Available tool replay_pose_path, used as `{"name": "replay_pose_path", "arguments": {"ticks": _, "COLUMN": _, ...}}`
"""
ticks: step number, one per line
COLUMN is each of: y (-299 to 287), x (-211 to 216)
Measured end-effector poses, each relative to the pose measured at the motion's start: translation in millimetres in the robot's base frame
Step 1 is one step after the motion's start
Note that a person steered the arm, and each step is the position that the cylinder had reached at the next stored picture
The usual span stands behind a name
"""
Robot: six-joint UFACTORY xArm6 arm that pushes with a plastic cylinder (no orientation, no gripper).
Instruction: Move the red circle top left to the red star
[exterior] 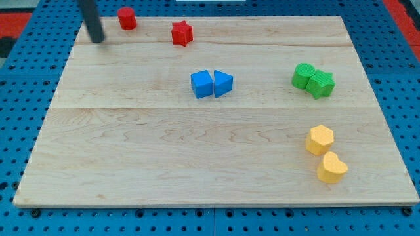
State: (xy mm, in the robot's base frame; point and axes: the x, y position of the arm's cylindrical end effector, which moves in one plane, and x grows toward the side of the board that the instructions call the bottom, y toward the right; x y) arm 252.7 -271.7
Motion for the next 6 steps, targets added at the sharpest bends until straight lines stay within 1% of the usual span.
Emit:
{"name": "replay_pose_path", "arguments": {"ticks": 1, "y": -29, "x": -62}}
{"name": "replay_pose_path", "arguments": {"ticks": 3, "y": -22, "x": -61}}
{"name": "replay_pose_path", "arguments": {"ticks": 4, "y": 48, "x": -61}}
{"name": "replay_pose_path", "arguments": {"ticks": 5, "y": 97, "x": -61}}
{"name": "replay_pose_path", "arguments": {"ticks": 6, "y": 165, "x": -25}}
